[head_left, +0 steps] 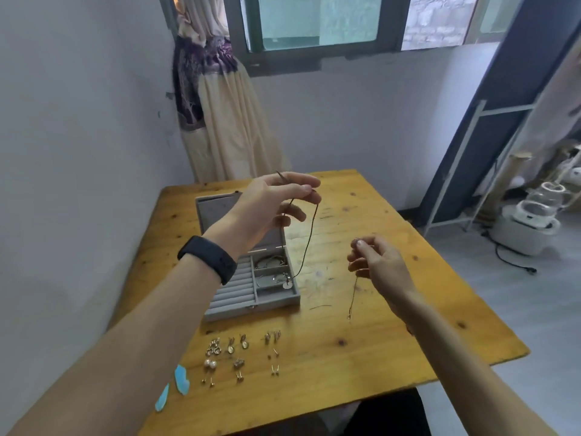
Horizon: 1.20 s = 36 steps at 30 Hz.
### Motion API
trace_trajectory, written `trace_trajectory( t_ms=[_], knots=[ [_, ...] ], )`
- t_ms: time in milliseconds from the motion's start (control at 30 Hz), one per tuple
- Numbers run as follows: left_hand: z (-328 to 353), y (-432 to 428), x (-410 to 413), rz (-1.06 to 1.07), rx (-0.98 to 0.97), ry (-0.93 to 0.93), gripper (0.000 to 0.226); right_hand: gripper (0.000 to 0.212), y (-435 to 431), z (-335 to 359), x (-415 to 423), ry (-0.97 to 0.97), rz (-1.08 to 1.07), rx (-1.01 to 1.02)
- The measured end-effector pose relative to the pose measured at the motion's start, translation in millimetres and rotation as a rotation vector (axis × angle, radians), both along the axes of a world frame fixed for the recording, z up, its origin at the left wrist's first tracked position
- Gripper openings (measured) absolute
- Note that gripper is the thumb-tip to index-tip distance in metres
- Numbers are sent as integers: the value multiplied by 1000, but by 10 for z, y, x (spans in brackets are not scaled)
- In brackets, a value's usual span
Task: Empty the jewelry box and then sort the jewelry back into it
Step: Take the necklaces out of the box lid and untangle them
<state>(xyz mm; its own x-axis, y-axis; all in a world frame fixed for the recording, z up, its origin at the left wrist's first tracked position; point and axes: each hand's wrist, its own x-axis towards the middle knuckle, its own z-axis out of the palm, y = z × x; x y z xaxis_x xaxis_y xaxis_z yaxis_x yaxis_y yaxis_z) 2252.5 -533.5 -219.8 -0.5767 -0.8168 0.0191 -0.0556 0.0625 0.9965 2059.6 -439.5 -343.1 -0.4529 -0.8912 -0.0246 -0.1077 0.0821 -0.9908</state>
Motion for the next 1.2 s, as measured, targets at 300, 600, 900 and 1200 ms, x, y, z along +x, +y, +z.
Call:
trace_trajectory(
  t_ms=[300, 600, 900, 1200],
  knots=[
    [65, 167, -263, -83, -38, 0, 15, 15, 315, -539, -63, 300, 61, 208],
    [10, 266, -490, -135, -12, 8, 14, 21, 391, -1002, -278, 831, 6, 367],
    [-37, 228, -553, -174, 46, 27, 16, 36, 665, -1042, -104, 548, -104, 45],
    [-232, 153, -693, -251, 159, -3, 17, 50, 528, -805, 271, 142, 166, 58]
  ],
)
